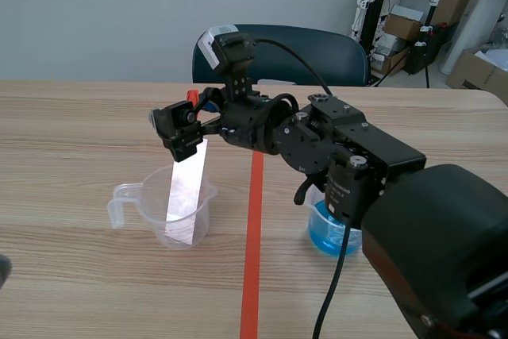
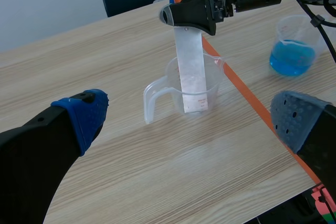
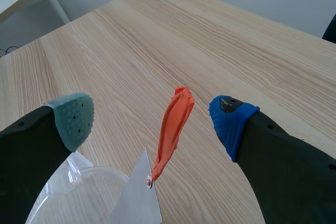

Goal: Do the redox reaction experiment. lift the metal plate out of the left beaker

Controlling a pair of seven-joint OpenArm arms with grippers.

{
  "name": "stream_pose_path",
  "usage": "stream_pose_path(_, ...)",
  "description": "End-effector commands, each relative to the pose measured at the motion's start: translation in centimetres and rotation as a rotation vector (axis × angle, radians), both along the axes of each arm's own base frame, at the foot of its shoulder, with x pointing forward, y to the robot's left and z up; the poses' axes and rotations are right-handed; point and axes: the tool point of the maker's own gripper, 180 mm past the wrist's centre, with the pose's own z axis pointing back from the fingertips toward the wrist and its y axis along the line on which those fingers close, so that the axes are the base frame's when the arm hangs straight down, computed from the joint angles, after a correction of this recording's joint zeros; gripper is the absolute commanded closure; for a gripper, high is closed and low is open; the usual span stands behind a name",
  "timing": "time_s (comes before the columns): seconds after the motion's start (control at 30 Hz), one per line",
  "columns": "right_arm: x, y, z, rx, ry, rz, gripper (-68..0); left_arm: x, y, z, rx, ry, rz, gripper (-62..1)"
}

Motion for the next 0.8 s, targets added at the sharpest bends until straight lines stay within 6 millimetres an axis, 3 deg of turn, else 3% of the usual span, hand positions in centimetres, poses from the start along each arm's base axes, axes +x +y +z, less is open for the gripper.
stream_pose_path(0.0,0.9,0.0,2.3,0.039,-0.052,-0.007,-42.1,0.2,-0.3,0.7,-0.018,-0.023,-0.008,-62.3)
stream_pose_path(0.27,1.1,-0.6,2.5,0.059,-0.042,-0.017,-40.5,0.2,-0.3,0.7,-0.018,-0.023,-0.008,-62.3)
stream_pose_path(0.53,1.6,-1.2,3.8,0.068,-0.078,-0.028,-26.4,0.2,-0.3,0.7,-0.018,-0.023,-0.008,-62.3)
stream_pose_path(0.77,1.4,-1.3,3.4,0.055,-0.068,-0.026,-25.6,0.2,-0.3,0.7,-0.018,-0.023,-0.008,-62.3)
